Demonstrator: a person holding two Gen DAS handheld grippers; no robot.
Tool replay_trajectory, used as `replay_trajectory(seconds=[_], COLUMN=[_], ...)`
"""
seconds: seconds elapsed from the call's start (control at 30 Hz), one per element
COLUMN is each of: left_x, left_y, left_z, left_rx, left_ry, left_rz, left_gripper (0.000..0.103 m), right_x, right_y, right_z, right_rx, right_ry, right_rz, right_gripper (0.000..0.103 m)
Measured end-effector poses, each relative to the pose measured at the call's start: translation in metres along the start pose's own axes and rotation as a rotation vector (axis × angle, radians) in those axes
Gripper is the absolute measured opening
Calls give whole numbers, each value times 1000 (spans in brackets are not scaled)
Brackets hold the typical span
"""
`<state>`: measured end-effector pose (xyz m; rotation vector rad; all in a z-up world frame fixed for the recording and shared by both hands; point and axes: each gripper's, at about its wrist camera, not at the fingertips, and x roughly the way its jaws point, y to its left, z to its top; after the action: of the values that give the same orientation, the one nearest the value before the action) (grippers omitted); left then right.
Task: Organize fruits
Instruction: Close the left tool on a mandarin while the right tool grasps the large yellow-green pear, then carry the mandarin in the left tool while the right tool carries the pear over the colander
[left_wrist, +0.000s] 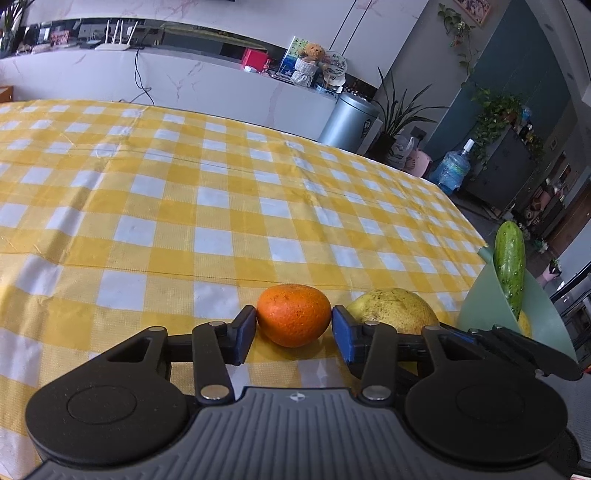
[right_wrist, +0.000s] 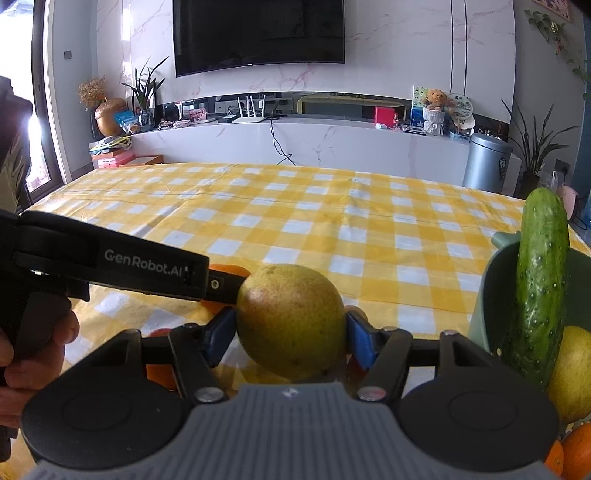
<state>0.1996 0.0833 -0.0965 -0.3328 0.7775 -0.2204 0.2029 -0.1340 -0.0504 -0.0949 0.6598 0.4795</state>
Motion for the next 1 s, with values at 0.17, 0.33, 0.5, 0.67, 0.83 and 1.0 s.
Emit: replay_trajectory(seconds=[0.17, 0.33, 0.5, 0.67, 0.83, 1.0], left_x=[-2, -12, -30, -57, -75, -93], left_y=[-3, -1, 1, -6, -20, -37], left_z=[1, 1, 1, -1, 3, -1], left_rx=[7, -20, -56, -58, -86, -82], left_ry=[2, -15, -62, -112, -118, -119], left_rz=[19, 56, 66, 69, 41, 42], left_gripper=[50, 50, 50, 50, 50, 50], right_x=[-1, -6, -18, -36, -57, -82], right_y=[1, 0, 4, 5, 0, -9], right_z=[-1, 1, 3, 5, 9, 14], right_rx=[-5, -2, -30, -26, 24, 76], right_ry=[-6, -35, -92, -139, -151, -165], right_rz=[-1, -5, -9, 3, 20, 16], right_gripper=[62, 62, 62, 62, 62, 62])
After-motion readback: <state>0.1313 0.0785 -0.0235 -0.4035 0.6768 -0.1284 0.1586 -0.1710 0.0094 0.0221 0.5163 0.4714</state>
